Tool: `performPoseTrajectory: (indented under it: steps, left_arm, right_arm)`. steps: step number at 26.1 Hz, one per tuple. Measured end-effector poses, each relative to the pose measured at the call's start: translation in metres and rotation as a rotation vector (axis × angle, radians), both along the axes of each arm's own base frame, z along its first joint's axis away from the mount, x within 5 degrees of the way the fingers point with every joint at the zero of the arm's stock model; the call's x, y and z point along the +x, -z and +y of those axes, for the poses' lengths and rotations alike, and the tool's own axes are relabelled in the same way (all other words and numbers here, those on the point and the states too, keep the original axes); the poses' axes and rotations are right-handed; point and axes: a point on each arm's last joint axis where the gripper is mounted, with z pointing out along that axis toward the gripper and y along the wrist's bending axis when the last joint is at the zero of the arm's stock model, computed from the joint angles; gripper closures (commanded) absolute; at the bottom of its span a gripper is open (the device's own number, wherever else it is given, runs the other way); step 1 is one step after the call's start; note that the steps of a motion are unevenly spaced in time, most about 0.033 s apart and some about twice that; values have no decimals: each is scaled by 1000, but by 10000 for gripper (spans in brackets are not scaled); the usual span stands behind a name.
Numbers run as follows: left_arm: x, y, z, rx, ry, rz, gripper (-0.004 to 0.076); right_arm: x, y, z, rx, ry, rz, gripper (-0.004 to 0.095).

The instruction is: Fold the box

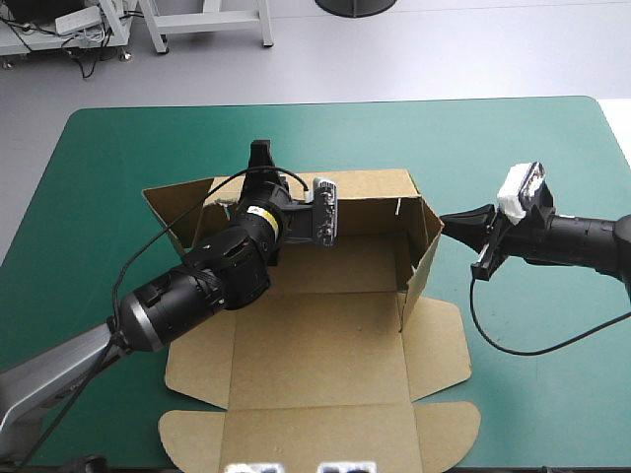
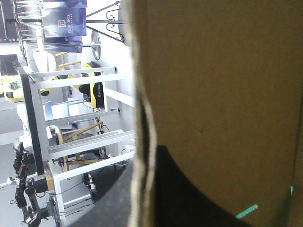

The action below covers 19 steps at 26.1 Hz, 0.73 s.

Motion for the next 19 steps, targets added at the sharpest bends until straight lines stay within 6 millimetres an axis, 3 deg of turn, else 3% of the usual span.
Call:
performPoseTrajectory:
  steps: [8,14,19]
  left_arm:
    - [-2,7,0,40,24,28,734]
    - [-3,15,1,58,31,44,734]
    - [-3,15,1,68,38,42,734]
  right_arm:
    - [-2,5,1,-33,-11,36,926]
    - [-6,16,19,-146,-82,95,926]
    - [-7,21,23,-198,-88,132,917]
